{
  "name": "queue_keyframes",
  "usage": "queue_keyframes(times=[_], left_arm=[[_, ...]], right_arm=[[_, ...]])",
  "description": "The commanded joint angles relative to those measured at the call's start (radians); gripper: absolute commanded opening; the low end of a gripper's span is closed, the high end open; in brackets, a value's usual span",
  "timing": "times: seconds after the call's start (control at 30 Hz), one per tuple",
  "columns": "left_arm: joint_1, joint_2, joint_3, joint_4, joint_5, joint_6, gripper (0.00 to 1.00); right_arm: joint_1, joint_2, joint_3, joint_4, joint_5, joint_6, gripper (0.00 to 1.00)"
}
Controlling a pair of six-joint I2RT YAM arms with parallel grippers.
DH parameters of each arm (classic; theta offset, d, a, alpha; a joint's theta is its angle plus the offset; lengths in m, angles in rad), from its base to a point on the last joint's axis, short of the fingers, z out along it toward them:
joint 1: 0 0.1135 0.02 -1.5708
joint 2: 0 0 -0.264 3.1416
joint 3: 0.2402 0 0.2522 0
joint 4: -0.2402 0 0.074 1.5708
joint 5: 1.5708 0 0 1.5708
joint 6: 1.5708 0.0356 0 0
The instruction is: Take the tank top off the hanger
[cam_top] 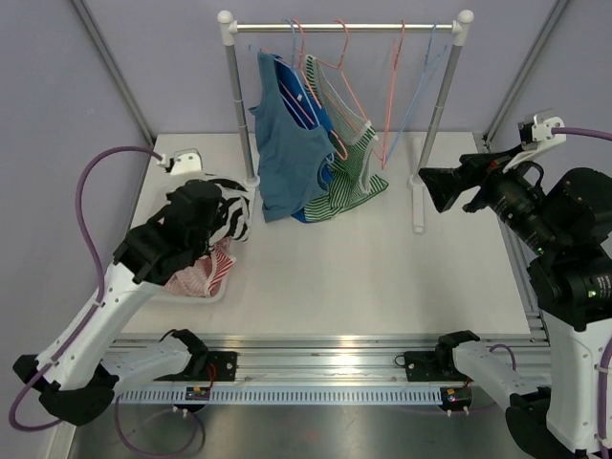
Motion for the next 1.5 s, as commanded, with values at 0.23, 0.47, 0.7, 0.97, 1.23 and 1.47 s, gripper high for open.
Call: queue_keyframes(times=[0.23,0.47,0.7,0.97,1.23,1.47], left_arm=[[0.648,0.051,-0.307,0.144,0.343,-0.011,0.0],[0.791,0.132,-0.316,0.161,0.415,-0.048,0.0],[0.815,0.211,-0.313,0.182,0.53,-0.044,0.07],[0.829,0.37,-0.305,0.193,0.748,-0.047,0.23],[0.837,0.168,-0.304,0.195,0.589,-0.096,0.99],[0.82,-0.039,-0.22,0.164,0.602,0.013,0.99]], right_arm=[[-0.003,0.006,-0.016,0.108,-0.084,0.035,0.99],[-0.003,0.083,-0.073,0.174,-0.149,0.08,0.99],[-0.003,0.158,-0.094,0.198,-0.157,0.086,0.99],[-0.001,0.3,-0.016,0.156,-0.105,0.083,1.0],[-0.001,0.368,0.094,0.12,-0.014,0.092,1.0],[0.048,0.532,0.263,0.06,-0.023,0.037,0.99]])
